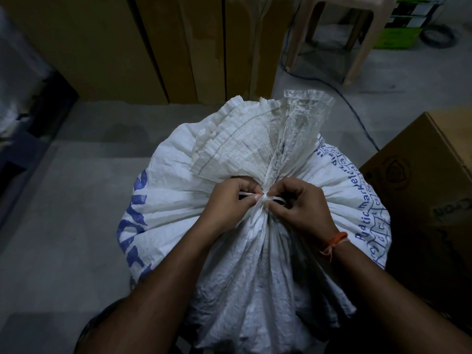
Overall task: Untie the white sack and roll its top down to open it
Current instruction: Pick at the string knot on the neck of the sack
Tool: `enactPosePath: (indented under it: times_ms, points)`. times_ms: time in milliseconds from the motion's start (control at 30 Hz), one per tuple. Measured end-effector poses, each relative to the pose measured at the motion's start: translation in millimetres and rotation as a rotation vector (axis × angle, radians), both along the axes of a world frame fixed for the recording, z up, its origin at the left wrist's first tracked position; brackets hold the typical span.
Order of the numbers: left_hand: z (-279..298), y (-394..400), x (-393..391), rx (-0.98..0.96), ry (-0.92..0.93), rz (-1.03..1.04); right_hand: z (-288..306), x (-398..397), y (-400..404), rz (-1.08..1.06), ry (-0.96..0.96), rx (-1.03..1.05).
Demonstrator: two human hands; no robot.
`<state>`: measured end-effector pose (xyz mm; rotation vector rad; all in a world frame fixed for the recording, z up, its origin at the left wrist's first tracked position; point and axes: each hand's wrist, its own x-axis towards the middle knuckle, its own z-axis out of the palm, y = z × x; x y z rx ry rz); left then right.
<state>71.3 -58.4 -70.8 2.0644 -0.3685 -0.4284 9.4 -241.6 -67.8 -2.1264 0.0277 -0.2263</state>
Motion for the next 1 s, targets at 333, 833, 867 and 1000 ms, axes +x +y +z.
enactPosePath:
  times_ms: [333,833,867,1000]
  points:
    - [0.5,11.3,4.1,0.024,0.021,-0.017,-4.2,-1.8,1.0,0.012,-0.035,-0.039]
    - [-0.8,7.9,7.6,-0.025,0.071,-0.037,-4.3,-1.1,2.2,-0.008,-0.008,0.029]
    - [-0.8,7.7,7.3,-0.031,0.07,-0.04,-4.9,-1.2,2.5,-0.012,-0.006,0.035]
    - [-0.2,5.1,5.5,-0.046,0.081,-0.024,-5.1,-2.7,5.9,-0.043,-0.025,0.048]
